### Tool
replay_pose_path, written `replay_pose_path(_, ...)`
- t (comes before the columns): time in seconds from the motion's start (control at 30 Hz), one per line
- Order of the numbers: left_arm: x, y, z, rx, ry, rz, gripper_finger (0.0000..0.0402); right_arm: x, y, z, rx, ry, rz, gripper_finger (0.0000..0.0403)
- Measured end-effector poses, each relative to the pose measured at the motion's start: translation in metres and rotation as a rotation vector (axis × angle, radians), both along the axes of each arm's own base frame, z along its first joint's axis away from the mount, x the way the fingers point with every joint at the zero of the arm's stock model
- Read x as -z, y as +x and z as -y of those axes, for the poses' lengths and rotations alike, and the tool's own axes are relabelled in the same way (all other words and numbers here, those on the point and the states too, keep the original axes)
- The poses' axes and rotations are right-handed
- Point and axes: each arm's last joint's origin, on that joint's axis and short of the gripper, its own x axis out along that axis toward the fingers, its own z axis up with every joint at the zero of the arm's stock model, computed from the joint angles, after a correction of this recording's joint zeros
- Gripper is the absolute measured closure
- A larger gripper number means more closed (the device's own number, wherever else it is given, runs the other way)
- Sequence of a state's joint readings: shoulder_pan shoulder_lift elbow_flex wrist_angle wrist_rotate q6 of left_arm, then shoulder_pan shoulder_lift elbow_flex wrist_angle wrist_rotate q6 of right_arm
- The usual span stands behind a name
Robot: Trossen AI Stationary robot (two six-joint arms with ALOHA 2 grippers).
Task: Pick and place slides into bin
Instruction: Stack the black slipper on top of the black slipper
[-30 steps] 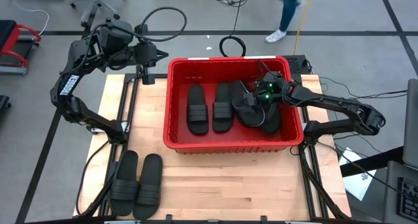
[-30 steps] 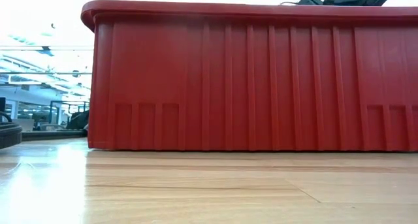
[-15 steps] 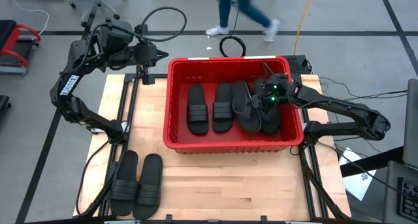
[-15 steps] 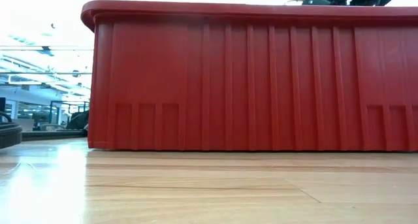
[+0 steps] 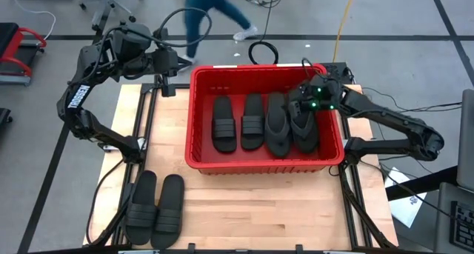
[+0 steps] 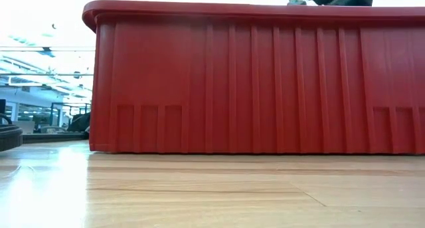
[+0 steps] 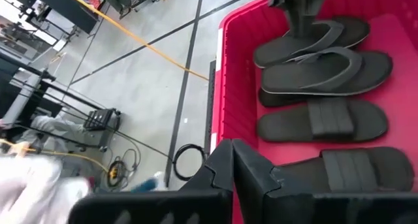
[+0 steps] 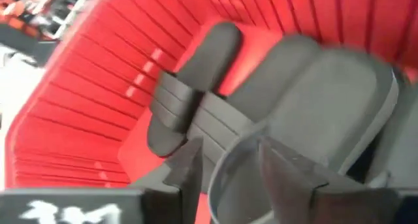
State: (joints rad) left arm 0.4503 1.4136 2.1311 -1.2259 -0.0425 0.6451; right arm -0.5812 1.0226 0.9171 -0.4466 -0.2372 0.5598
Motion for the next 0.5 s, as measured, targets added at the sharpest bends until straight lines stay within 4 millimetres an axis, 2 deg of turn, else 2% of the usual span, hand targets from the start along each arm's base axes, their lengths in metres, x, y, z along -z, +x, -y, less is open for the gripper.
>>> replay_pose_path(0.07,0.0,0.0,0.0,0.01,-0.007,0.004,0.0399,-0.003,0.004,0.002,-0.055,-0.019,0.007,0.0294)
replay_pose_path(0.23,-0.001,0.001,0.0,0.014,-0.002,0.018,0.0392,0.014,0.019,0.006,-0.178,0.016,-0.047,0.0388)
replay_pose_path(0.37,-0.001,0.004,-0.001,0.01,-0.003,0.03,0.0383,0.025,0.03,0.01,-0.233,0.021,-0.068,0.0393)
replay_pose_path(0.5,-0.002,0.004,-0.001,0.002,-0.016,0.04,0.0389,0.023,0.036,0.014,-0.27,-0.068,-0.032,0.0401)
